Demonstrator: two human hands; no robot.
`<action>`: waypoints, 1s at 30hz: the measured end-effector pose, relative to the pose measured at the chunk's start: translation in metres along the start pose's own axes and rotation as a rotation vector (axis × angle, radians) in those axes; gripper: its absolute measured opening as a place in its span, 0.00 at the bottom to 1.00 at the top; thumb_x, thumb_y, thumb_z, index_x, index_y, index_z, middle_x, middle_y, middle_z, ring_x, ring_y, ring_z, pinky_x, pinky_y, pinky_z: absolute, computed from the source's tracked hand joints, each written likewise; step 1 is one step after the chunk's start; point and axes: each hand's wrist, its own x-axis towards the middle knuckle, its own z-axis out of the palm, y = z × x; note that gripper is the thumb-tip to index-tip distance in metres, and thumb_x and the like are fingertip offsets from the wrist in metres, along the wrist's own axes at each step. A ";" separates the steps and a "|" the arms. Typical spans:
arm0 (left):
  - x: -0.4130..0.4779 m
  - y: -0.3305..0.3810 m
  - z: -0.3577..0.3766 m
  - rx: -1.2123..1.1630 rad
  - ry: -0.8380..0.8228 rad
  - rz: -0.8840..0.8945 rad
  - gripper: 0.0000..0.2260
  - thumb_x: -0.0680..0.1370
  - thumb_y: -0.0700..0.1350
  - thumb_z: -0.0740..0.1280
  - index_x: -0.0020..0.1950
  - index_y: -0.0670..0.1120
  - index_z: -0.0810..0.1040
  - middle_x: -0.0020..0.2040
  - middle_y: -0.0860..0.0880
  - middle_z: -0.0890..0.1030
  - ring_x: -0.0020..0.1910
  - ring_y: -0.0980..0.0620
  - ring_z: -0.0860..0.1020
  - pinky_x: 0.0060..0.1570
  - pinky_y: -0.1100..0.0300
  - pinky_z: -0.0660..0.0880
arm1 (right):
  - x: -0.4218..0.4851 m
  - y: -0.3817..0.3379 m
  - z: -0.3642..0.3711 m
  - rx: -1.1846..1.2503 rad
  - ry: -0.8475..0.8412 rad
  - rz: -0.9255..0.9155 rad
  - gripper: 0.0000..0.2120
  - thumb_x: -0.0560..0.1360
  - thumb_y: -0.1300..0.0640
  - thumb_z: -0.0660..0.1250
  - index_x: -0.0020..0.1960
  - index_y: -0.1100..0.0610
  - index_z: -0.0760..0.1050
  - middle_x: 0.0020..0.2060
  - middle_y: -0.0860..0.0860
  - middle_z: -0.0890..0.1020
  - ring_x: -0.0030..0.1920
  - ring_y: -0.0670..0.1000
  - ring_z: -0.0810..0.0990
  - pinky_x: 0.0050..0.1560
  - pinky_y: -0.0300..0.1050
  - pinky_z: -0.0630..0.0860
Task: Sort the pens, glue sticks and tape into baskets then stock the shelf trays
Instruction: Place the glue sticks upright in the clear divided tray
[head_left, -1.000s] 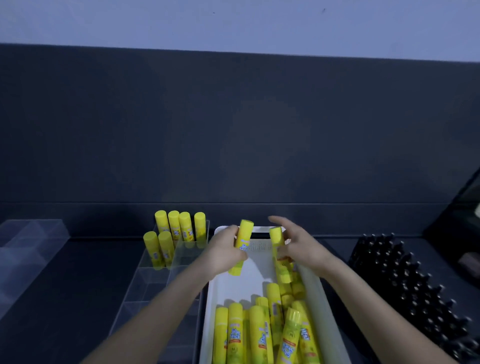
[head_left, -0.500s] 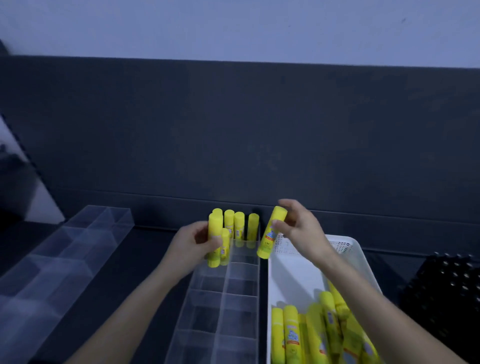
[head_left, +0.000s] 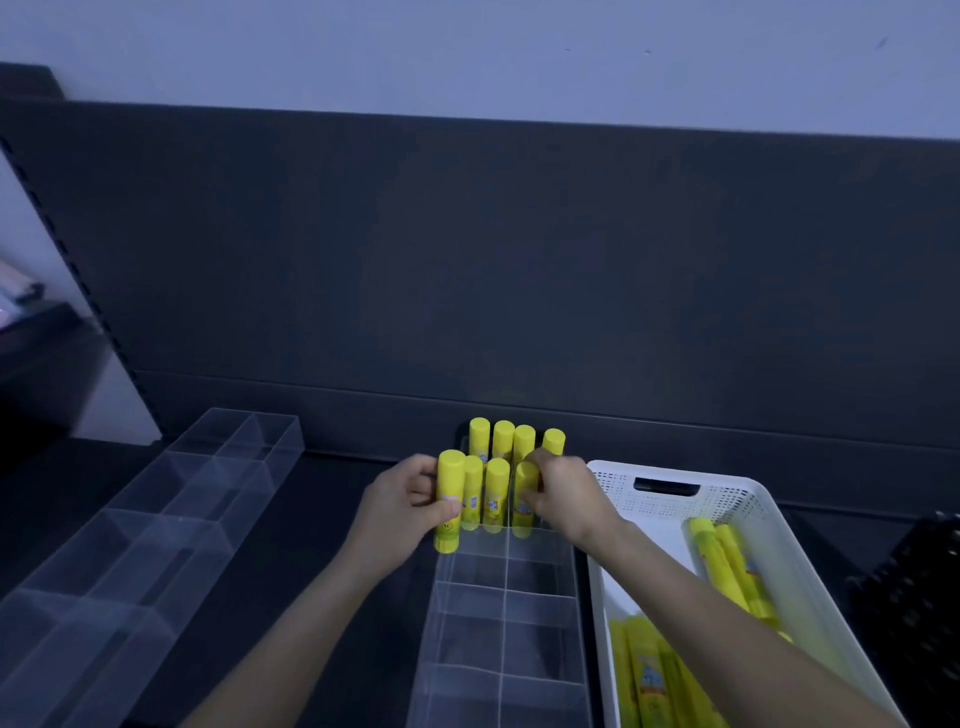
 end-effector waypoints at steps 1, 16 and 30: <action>0.000 0.001 0.000 -0.008 -0.007 -0.003 0.13 0.70 0.34 0.73 0.45 0.52 0.77 0.39 0.53 0.82 0.42 0.58 0.81 0.42 0.67 0.74 | 0.000 0.000 0.000 0.002 0.000 0.009 0.11 0.73 0.59 0.64 0.54 0.61 0.73 0.47 0.59 0.81 0.47 0.60 0.79 0.45 0.50 0.77; 0.006 0.010 0.026 -0.029 -0.069 0.106 0.14 0.66 0.34 0.76 0.41 0.51 0.79 0.39 0.47 0.82 0.40 0.51 0.80 0.44 0.64 0.77 | -0.033 -0.025 -0.048 0.453 0.079 -0.102 0.12 0.72 0.59 0.70 0.54 0.60 0.79 0.39 0.48 0.78 0.39 0.46 0.74 0.44 0.37 0.71; 0.003 -0.012 0.025 0.622 -0.303 0.182 0.10 0.79 0.43 0.62 0.45 0.43 0.82 0.42 0.44 0.82 0.42 0.48 0.78 0.42 0.59 0.71 | -0.022 0.006 -0.054 0.105 0.193 0.019 0.05 0.71 0.60 0.68 0.46 0.60 0.78 0.37 0.55 0.80 0.40 0.55 0.77 0.39 0.43 0.70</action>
